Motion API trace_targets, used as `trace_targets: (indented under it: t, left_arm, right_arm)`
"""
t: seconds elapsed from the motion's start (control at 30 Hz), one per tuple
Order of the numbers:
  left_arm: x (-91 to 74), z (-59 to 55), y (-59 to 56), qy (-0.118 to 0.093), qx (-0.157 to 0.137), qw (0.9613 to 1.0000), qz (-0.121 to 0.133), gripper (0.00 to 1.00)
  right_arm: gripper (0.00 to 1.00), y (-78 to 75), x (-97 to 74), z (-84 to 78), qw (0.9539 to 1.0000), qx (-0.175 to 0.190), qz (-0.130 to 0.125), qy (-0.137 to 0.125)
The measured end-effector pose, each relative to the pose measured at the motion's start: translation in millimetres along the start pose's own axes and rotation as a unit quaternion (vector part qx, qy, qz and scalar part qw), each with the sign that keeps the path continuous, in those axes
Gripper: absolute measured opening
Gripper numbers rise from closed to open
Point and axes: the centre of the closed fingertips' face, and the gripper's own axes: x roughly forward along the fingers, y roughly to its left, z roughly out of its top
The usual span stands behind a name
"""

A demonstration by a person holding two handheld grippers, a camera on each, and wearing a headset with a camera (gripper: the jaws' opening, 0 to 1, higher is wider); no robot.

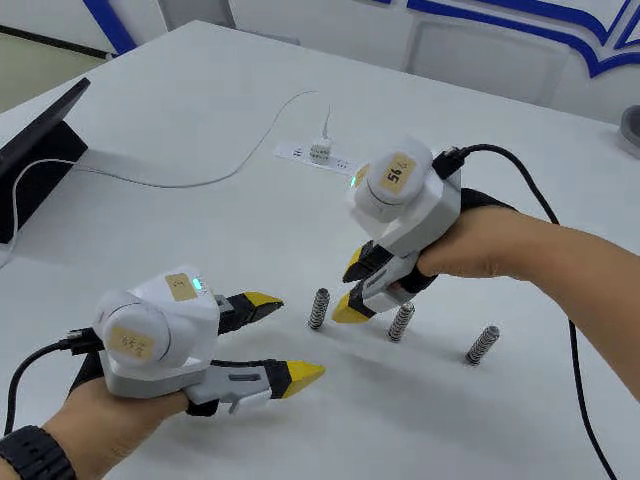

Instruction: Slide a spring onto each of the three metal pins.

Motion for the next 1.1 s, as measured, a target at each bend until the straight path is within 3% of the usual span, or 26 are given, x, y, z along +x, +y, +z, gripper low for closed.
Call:
trace_targets:
  t: [0.4,0.67,0.87,1.03,1.1]
  left_arm:
    - [2.5,2.7,0.0,0.001,0.002,1.0000,-0.002,0.54]
    - [3.1,5.8,1.7,0.002,0.004,1.0000,-0.002,0.54]
    - [3.4,8.8,3.8,0.001,0.005,1.0000,-0.001,0.55]
    - [3.5,9.5,3.4,0.001,0.005,1.0000,-0.001,0.56]
    - [3.3,9.3,2.5,0.001,0.005,1.0000,-0.001,0.56]
  right_arm:
    - [0.46,-8.2,-25.2,-19.4,0.9980,0.034,-0.033,-0.042]
    - [0.53,-11.5,-50.9,-37.4,0.9924,0.075,-0.061,-0.077]
    - [0.57,-14.6,-76.2,-56.2,0.9834,0.111,-0.094,-0.108]
    - [0.59,-14.3,-96.1,-73.8,0.9712,0.150,-0.118,-0.143]
    - [0.59,-10.8,-99.5,-82.0,0.9695,0.154,-0.122,-0.147]
